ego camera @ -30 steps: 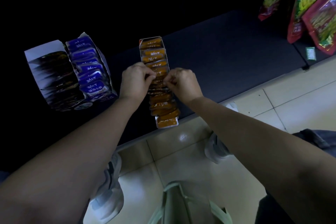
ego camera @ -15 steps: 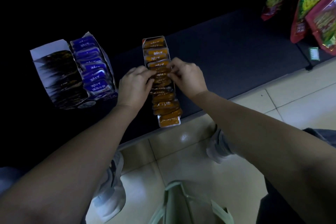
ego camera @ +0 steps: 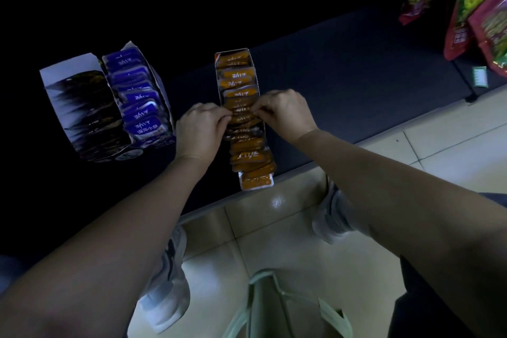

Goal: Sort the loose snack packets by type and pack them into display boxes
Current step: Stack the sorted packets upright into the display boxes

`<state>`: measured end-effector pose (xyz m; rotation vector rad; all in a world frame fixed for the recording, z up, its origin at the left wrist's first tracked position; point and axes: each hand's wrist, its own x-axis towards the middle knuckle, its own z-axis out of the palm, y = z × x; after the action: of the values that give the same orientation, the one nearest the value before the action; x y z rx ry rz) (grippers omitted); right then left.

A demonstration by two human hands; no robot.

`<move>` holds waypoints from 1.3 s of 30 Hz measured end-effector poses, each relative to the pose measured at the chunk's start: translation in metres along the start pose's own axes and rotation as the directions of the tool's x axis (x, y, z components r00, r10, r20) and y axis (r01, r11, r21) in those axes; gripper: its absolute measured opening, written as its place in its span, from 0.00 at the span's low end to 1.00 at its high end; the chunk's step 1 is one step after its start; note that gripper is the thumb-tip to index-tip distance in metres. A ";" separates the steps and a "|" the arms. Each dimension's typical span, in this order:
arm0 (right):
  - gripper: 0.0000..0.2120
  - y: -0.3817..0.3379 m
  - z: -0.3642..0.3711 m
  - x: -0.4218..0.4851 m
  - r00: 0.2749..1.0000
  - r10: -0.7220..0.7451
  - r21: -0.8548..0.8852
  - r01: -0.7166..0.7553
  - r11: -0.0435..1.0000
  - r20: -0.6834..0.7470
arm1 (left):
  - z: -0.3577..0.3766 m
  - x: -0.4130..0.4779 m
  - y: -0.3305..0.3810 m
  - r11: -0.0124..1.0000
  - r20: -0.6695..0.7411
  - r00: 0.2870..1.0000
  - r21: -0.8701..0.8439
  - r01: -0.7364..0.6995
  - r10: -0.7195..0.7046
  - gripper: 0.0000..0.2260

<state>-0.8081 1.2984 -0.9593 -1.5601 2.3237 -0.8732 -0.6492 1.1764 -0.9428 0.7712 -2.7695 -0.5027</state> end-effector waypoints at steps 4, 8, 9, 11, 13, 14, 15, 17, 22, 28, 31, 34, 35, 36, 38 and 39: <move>0.06 -0.005 -0.007 -0.015 0.994 0.105 0.156 -0.098 0.983 -0.035 | -0.005 -0.017 -0.004 0.986 0.047 0.990 -0.093 0.135 -0.131 0.06; 0.08 -0.002 -0.008 -0.042 0.968 0.210 0.180 -0.233 0.956 0.137 | -0.008 -0.029 -0.006 0.972 0.180 0.973 -0.158 0.172 -0.143 0.07; 0.08 -0.002 -0.008 -0.046 0.954 0.227 0.208 -0.267 0.941 0.196 | -0.009 -0.029 -0.004 0.962 0.190 0.969 -0.192 0.192 -0.156 0.08; 0.07 -0.002 -0.005 -0.051 0.927 0.271 0.298 -0.343 0.891 0.259 | -0.009 -0.029 -0.001 0.947 0.213 0.962 -0.232 0.222 -0.173 0.09; 0.04 -0.004 -0.002 -0.054 0.918 0.322 0.348 -0.388 0.853 0.232 | -0.009 -0.029 0.002 0.933 0.211 0.958 -0.265 0.245 -0.192 0.08; 0.03 -0.006 0.001 -0.055 0.913 0.349 0.351 -0.405 0.845 0.213 | -0.008 -0.030 0.004 0.920 0.204 0.958 -0.294 0.258 -0.203 0.07; 0.01 -0.008 0.003 -0.057 0.906 0.372 0.351 -0.421 0.836 0.200 | -0.006 -0.031 0.006 0.911 0.195 0.958 -0.317 0.265 -0.211 0.07; 0.01 -0.011 0.007 -0.059 0.886 0.423 0.375 -0.463 0.803 0.189 | -0.001 -0.033 0.012 0.917 0.171 0.962 -0.304 0.257 -0.213 0.07; 0.06 -0.013 0.005 -0.063 0.809 0.541 0.364 -0.587 0.723 0.231 | 0.001 -0.038 0.019 0.866 0.185 0.918 -0.309 0.393 -0.350 0.09; 0.12 -0.022 0.012 -0.073 0.462 0.684 0.286 -0.887 0.363 0.565 | -0.003 -0.044 0.043 0.177 0.798 0.407 -0.367 0.913 -0.444 0.16; 0.09 -0.040 0.007 -0.075 0.370 0.679 0.438 -0.896 0.079 0.635 | -0.006 -0.044 0.051 0.152 0.845 0.373 -0.340 0.928 -0.384 0.19; 0.04 -0.043 0.007 -0.074 0.317 0.701 0.500 -0.864 -0.065 0.639 | -0.008 -0.040 0.053 0.220 0.840 0.378 -0.313 0.924 -0.390 0.20; 0.03 -0.044 0.010 -0.074 0.309 0.708 0.508 -0.857 -0.082 0.635 | -0.008 -0.038 0.055 0.220 0.829 0.390 -0.325 0.919 -0.401 0.19; 0.03 -0.044 0.015 -0.076 0.289 0.707 0.508 -0.854 -0.114 0.645 | -0.008 -0.036 0.058 0.216 0.811 0.411 -0.351 0.911 -0.417 0.18; 0.02 -0.044 0.024 -0.080 0.260 0.692 0.477 -0.868 -0.139 0.674 | -0.007 -0.034 0.063 0.179 0.785 0.422 -0.384 0.906 -0.453 0.16; 0.05 -0.046 0.027 -0.081 0.257 0.677 0.465 -0.874 -0.143 0.690 | -0.006 -0.035 0.064 0.153 0.788 0.410 -0.384 0.910 -0.460 0.16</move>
<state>-0.7257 1.3496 -0.9669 0.3458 1.5926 -1.0170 -0.6469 1.2447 -0.9173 1.8740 -1.7178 -2.2549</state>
